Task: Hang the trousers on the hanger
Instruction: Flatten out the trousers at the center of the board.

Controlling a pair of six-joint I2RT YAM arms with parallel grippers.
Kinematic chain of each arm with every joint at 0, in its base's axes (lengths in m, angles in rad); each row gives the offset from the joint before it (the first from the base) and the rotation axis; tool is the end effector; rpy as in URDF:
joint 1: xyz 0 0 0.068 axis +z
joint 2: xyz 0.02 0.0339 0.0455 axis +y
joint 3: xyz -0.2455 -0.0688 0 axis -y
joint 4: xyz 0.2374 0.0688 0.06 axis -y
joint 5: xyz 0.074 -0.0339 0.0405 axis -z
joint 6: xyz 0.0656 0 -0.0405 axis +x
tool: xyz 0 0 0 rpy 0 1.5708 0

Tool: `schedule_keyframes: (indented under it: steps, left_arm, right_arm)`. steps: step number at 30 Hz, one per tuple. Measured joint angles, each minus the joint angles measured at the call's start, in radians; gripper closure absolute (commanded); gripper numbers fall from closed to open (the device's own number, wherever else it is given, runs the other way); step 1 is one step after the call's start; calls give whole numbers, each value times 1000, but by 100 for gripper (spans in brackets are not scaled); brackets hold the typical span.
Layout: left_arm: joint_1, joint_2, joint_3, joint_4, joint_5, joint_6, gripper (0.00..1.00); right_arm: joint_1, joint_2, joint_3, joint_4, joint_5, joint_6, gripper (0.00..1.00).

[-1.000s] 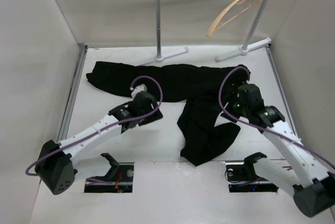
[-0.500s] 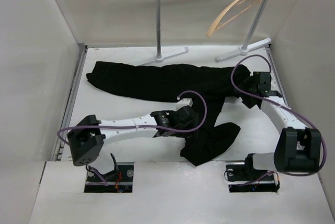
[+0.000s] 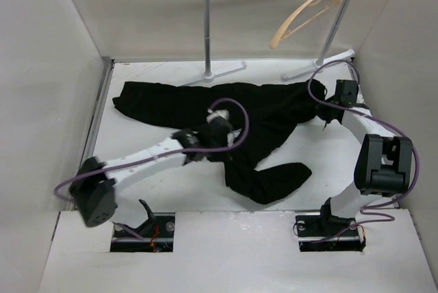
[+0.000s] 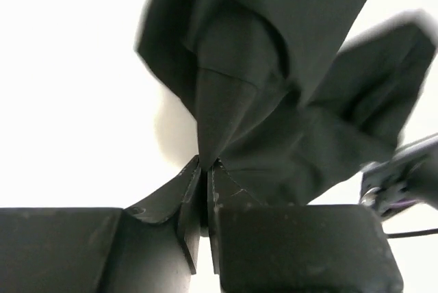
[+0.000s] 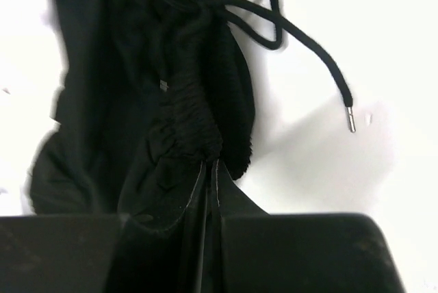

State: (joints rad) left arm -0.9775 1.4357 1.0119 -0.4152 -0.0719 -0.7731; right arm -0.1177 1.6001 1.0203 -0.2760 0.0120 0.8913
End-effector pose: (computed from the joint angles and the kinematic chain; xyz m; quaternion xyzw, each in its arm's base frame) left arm 0.1835 -0.2637 0.2101 0.0824 0.9296 -0.2530 0.2549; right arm 0.3477 -0.0419 0.1736 0.4546 0.8190 0.1268 0.3262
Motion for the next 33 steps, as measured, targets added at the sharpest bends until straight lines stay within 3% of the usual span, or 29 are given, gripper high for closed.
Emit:
schedule_keyframes:
  steps: [5, 9, 13, 16, 20, 22, 24, 28, 33]
  left_arm:
    - [316, -275, 74, -203, -41, 155, 93]
    - [430, -276, 248, -370, -127, 284, 93]
    - [322, -185, 458, -521, -298, 383, 87]
    - [133, -140, 523, -589, -419, 398, 67]
    - [-150, -104, 411, -661, -423, 285, 40]
    - [-214, -95, 297, -666, -375, 205, 28]
    - [-207, -109, 212, -670, -328, 135, 26]
    - [-9, -254, 150, -614, -314, 46, 26]
    - [449, -536, -23, -434, -312, -38, 26]
  right_arm:
    - [-26, -10, 60, 4, 14, -17, 92]
    - [-24, -14, 64, 4, 17, -24, 93]
    - [-23, -14, 64, 4, 23, -24, 93]
    - [-26, -14, 64, 4, 29, -24, 93]
    - [-37, -14, 64, 4, 34, -24, 93]
    - [-46, -15, 64, 3, 34, -24, 93]
    - [-56, -16, 64, 0, 34, -24, 93]
    - [-66, -18, 64, 0, 34, -24, 93]
    - [-39, -30, 63, -3, 37, -24, 93]
